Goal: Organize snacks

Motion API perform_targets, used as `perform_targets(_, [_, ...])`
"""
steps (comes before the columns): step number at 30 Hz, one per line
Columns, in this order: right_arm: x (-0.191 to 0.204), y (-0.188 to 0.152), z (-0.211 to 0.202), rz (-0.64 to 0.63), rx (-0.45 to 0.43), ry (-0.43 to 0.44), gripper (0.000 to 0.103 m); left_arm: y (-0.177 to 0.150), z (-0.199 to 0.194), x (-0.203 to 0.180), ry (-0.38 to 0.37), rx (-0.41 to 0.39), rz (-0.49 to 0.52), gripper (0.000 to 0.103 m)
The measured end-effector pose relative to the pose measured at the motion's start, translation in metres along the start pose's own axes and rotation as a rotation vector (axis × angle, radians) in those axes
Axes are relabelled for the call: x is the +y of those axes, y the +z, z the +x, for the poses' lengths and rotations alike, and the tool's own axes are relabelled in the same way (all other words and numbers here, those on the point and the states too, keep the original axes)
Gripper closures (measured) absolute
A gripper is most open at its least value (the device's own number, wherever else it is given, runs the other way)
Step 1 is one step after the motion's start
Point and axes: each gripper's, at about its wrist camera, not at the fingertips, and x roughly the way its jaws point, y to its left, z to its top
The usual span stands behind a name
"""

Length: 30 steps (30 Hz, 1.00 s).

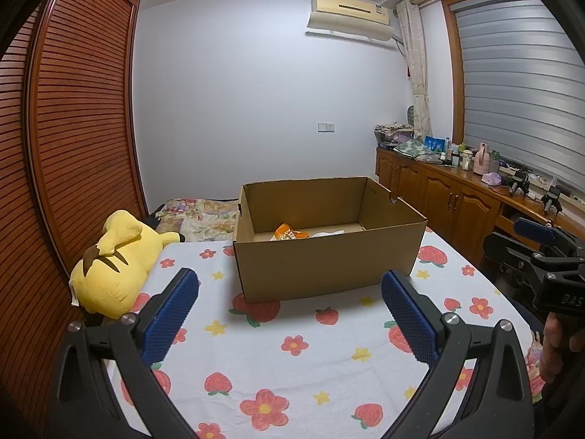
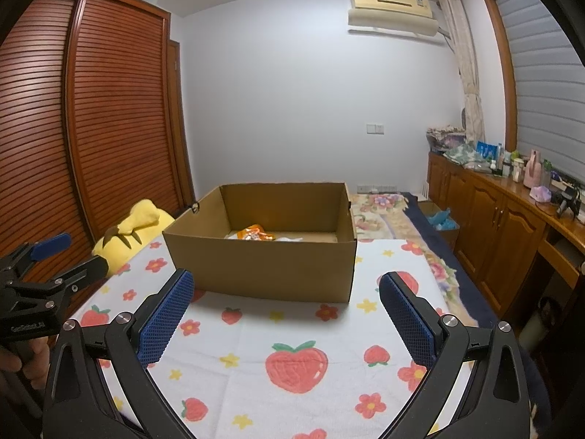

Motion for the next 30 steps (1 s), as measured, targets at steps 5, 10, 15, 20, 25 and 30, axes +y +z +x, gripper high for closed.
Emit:
perform_targets(5, [0.0004, 0.0007, -0.0004, -0.002, -0.001, -0.001, 0.0, -0.0009, -0.0006, 0.0005, 0.003, 0.001, 0.001, 0.002])
perform_targets(10, [0.0004, 0.0004, -0.0001, -0.001, 0.001, 0.0, 0.0, -0.0014, -0.0014, 0.0006, 0.008, 0.003, 0.005, 0.002])
perform_targets(15, [0.001, 0.0012, -0.0009, -0.002, 0.0, -0.001, 0.0, -0.0018, -0.0022, -0.0007, 0.009, 0.004, 0.011, 0.002])
perform_targets(20, [0.0012, 0.001, -0.0009, -0.002, 0.001, 0.0, 0.0, -0.0017, -0.0026, -0.0001, 0.012, 0.001, 0.01, 0.002])
perform_targets(25, [0.0008, 0.0007, -0.0005, -0.002, 0.001, 0.001, 0.0, -0.0015, -0.0012, -0.0002, 0.01, 0.003, 0.012, 0.002])
perform_targets(30, [0.0014, 0.0007, -0.002, -0.004, 0.001, 0.0, 0.0, -0.0014, -0.0011, -0.0005, 0.011, 0.003, 0.01, 0.002])
